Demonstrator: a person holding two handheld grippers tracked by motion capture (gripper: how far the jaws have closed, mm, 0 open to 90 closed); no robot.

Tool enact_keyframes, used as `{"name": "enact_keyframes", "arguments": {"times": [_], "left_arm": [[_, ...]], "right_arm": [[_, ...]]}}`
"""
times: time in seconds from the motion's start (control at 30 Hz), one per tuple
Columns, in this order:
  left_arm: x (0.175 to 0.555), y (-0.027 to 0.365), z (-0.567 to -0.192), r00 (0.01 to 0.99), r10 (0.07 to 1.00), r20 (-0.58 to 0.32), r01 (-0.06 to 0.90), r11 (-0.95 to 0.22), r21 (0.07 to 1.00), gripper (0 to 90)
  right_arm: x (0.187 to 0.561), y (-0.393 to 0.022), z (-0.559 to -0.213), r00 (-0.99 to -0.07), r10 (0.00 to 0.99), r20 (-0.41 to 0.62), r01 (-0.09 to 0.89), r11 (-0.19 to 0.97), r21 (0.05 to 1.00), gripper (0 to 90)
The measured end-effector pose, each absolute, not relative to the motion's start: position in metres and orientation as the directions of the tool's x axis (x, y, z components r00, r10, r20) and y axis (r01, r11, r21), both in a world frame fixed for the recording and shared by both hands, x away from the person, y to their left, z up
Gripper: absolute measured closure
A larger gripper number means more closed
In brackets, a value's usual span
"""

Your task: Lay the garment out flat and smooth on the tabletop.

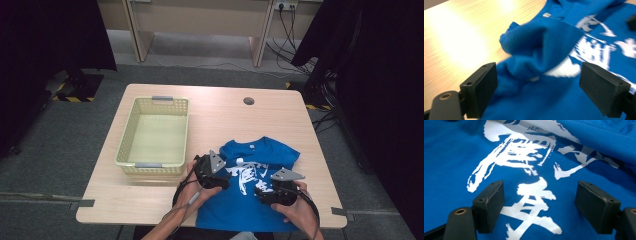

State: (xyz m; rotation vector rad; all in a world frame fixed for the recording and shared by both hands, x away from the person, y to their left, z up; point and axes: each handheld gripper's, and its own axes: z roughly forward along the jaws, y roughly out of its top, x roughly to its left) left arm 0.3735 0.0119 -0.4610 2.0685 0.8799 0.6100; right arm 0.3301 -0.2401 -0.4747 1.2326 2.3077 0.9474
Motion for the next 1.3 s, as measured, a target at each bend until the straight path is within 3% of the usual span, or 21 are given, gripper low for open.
{"name": "enact_keyframes", "arguments": {"times": [0.13,0.2,0.27,0.43,0.53,0.83,1.17,1.3], "left_arm": [[0.389,0.003,-0.464,0.646,0.750,0.142,0.378,-0.476,0.794,24.3],[0.394,0.000,-0.464,0.646,0.747,0.158,0.375,-0.490,0.787,41.1],[0.400,0.000,-0.463,0.640,0.751,0.163,0.377,-0.492,0.785,51.4],[0.416,-0.002,-0.462,0.610,0.767,0.201,0.387,-0.509,0.769,63.5],[0.425,-0.002,-0.463,0.586,0.780,0.219,0.402,-0.514,0.758,65.8],[0.438,0.007,-0.475,0.533,0.806,0.258,0.440,-0.524,0.729,62.7],[0.422,0.008,-0.461,0.525,0.821,0.225,0.437,-0.487,0.756,28.4],[0.401,0.010,-0.455,0.553,0.805,0.216,0.405,-0.486,0.774,20.6]], "right_arm": [[0.324,-0.241,-0.476,-0.564,0.826,-0.001,0.580,0.397,0.712,24.5],[0.321,-0.242,-0.476,-0.565,0.825,0.001,0.579,0.396,0.713,24.5],[0.319,-0.243,-0.476,-0.569,0.822,0.000,0.575,0.398,0.715,24.6],[0.313,-0.245,-0.477,-0.567,0.824,0.000,0.574,0.395,0.718,24.8],[0.311,-0.246,-0.477,-0.567,0.824,0.003,0.573,0.392,0.720,24.8],[0.299,-0.250,-0.477,-0.573,0.819,0.004,0.569,0.395,0.721,25.0],[0.290,-0.250,-0.476,-0.575,0.818,0.004,0.575,0.400,0.714,25.0],[0.284,-0.251,-0.475,-0.586,0.810,0.007,0.576,0.410,0.708,24.9]]}}
